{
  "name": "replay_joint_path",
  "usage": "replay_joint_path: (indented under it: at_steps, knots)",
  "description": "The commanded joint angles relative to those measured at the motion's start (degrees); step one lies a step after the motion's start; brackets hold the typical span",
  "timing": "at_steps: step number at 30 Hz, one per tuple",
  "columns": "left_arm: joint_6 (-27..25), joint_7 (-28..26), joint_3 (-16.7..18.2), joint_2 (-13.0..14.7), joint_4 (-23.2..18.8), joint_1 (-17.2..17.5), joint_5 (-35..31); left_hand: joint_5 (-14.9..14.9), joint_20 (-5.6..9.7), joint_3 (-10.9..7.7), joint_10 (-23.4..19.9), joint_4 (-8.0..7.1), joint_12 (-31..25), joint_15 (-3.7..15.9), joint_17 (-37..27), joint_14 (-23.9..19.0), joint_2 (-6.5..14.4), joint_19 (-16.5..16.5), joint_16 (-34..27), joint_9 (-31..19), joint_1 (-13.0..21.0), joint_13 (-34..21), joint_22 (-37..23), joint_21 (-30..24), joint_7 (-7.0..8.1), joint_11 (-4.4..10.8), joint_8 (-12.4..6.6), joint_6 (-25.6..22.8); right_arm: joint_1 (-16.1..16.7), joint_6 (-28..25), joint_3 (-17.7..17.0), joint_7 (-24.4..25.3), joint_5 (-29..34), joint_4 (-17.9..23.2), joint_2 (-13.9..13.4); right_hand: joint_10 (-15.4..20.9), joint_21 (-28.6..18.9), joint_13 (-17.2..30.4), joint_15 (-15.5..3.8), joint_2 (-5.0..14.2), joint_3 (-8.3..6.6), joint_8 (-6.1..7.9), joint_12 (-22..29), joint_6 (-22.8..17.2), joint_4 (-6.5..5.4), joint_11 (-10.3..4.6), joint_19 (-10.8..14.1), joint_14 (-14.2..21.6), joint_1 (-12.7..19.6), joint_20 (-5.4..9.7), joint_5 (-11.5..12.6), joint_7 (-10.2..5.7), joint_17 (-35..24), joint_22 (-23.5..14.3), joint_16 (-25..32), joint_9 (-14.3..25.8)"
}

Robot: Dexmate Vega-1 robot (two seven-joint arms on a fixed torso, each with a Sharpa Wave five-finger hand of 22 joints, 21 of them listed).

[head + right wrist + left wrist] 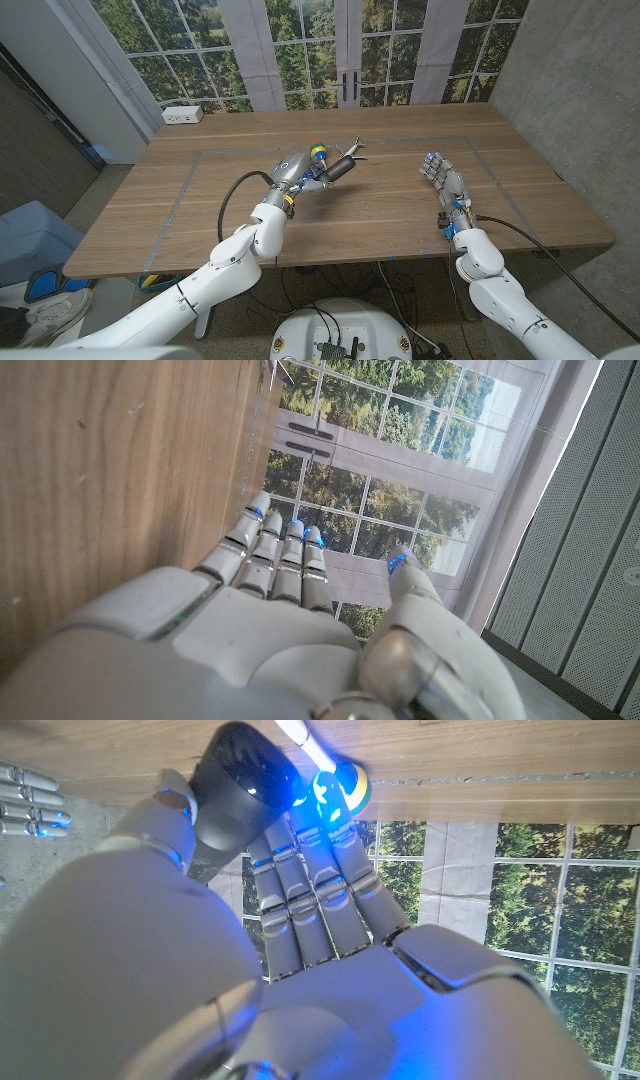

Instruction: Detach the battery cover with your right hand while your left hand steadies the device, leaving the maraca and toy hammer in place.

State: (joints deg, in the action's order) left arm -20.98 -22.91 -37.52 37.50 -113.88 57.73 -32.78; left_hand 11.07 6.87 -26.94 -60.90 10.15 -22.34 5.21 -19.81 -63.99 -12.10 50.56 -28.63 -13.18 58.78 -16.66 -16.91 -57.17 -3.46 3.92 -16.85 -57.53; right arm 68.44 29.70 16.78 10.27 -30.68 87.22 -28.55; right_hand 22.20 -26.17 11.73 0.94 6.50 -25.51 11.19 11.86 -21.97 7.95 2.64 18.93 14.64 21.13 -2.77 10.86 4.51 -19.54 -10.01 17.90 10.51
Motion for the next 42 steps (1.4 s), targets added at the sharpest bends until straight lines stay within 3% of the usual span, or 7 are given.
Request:
replay_joint_path:
  at_steps: [1, 29, 42]
  knots:
    - [4.49, -1.67, -0.17, -0.59, 2.60, -2.00, 2.32, 0.38, 4.85, 0.26, -3.47, 0.07, 0.25, 8.47, -0.26, -6.89, 15.70, -0.39, -0.24, -0.27, 16.22, -0.29, -0.34, -0.58, -0.14, 3.68, 0.13, -0.56, 0.07, -2.65, 1.21, 0.29, 1.54, 2.72, -1.47, -0.27, 0.09, 0.18, 0.20, -0.19, 0.15, 0.04, -0.08, 0.18, 0.31, 0.09, 0.02, -0.04, 0.57, -0.37, 0.15, 0.04, -0.12, -0.16, 0.08, 0.30]
    - [10.34, -0.32, -0.59, -1.87, 5.47, -5.09, 5.11, 0.62, 4.79, 0.65, -3.72, 0.04, 0.61, 8.46, -1.13, -6.65, 15.51, -1.37, -0.19, -0.30, 16.21, -0.22, -0.32, -2.46, 0.32, 3.88, 0.83, -1.09, 1.30, -6.48, 2.46, -0.46, 3.16, 8.81, -5.08, -0.40, 0.59, 0.26, 0.77, -0.77, 1.05, 0.08, -0.04, 0.25, 0.33, 0.23, 0.25, -0.12, -0.03, -0.82, -0.16, 0.37, -0.36, -0.21, 0.08, 0.33]
    - [11.68, -0.11, -1.81, -3.40, 7.43, -6.59, 5.30, 0.74, 4.77, 0.78, -3.75, 0.02, 0.64, 8.45, -1.52, -6.72, 15.47, -1.82, -0.22, -0.34, 16.17, -0.50, -0.22, -3.28, 0.20, 3.58, 1.20, -1.12, -0.21, -5.84, 3.58, -3.17, 2.66, 8.12, -5.12, -0.53, 0.77, 0.28, 0.83, -1.14, 1.47, 0.12, -0.06, 0.20, 0.34, 0.34, 0.40, -0.17, -0.34, -0.99, -0.30, 0.31, -0.43, -0.21, 0.05, 0.34]
